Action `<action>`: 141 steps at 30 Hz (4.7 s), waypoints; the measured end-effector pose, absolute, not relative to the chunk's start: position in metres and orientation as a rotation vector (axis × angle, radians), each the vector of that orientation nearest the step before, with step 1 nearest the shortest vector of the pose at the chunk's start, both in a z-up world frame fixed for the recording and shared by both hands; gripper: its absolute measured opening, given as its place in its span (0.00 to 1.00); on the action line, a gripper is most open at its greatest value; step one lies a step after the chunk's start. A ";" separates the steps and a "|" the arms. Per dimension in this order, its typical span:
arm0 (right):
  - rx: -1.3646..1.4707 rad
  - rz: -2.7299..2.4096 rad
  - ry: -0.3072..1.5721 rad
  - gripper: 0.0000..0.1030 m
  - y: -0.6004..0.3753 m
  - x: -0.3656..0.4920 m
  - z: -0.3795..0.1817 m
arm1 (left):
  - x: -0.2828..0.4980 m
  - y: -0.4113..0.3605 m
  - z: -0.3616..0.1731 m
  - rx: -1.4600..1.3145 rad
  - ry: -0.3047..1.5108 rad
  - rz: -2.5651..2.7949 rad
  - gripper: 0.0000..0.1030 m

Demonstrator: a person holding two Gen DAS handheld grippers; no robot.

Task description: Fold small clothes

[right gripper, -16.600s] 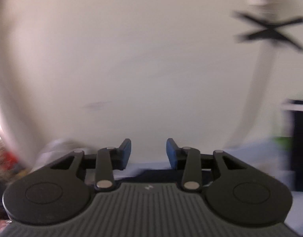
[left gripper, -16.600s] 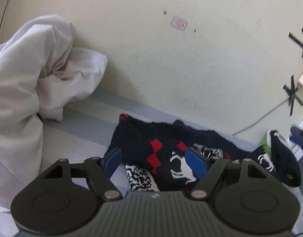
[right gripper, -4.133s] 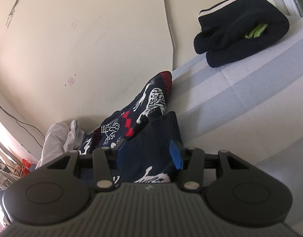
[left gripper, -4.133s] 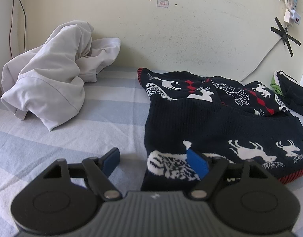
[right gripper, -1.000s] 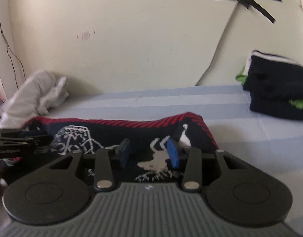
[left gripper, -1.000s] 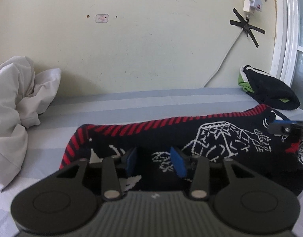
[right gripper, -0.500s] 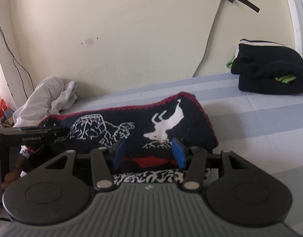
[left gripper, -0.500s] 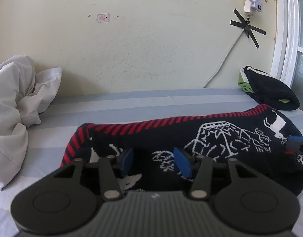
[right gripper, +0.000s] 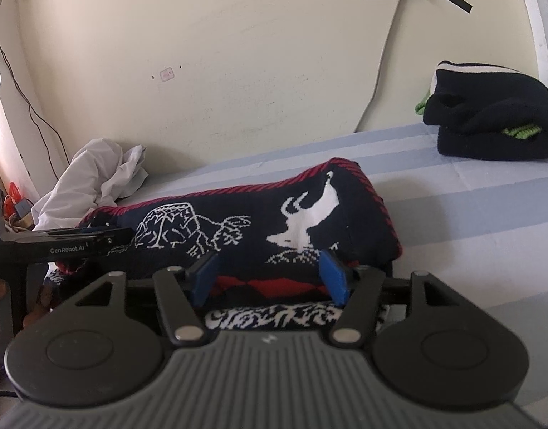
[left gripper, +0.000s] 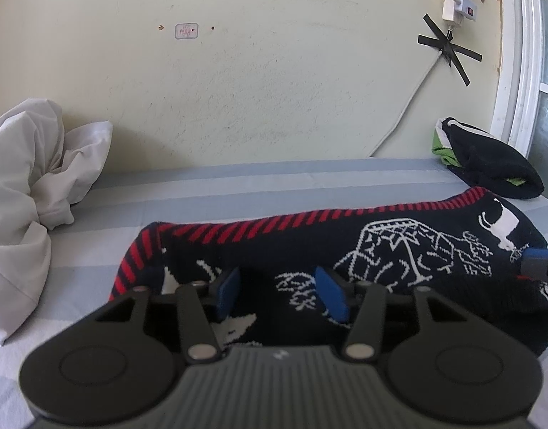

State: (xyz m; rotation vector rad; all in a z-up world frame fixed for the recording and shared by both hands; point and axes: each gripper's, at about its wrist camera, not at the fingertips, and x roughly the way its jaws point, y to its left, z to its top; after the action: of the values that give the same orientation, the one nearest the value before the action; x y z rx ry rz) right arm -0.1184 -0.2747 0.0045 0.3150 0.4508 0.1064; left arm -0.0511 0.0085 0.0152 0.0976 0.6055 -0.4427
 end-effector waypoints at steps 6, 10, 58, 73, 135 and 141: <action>0.306 0.100 0.454 0.64 -0.273 -0.119 0.004 | -0.051 0.009 0.015 0.095 0.606 -0.445 0.48; 0.309 0.105 0.455 0.64 -0.275 -0.118 0.004 | -0.050 0.009 0.015 0.096 0.608 -0.446 0.48; 0.330 0.150 0.456 0.74 -0.278 -0.117 0.003 | -0.053 0.008 0.015 0.123 0.598 -0.448 0.48; 0.329 0.151 0.456 0.74 -0.278 -0.117 0.003 | -0.056 0.007 0.016 0.156 0.585 -0.414 0.64; 0.332 0.153 0.455 0.74 -0.279 -0.117 0.003 | -0.055 0.010 0.012 0.124 0.612 -0.477 1.00; 0.333 0.153 0.455 0.74 -0.279 -0.117 0.003 | -0.055 0.008 0.011 0.139 0.616 -0.473 1.00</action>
State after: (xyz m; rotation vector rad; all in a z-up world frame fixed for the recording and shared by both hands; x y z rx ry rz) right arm -0.1168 -0.2788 0.0030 0.3326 0.4547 0.1532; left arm -0.0553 0.0077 0.0112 0.1391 0.6159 -0.4726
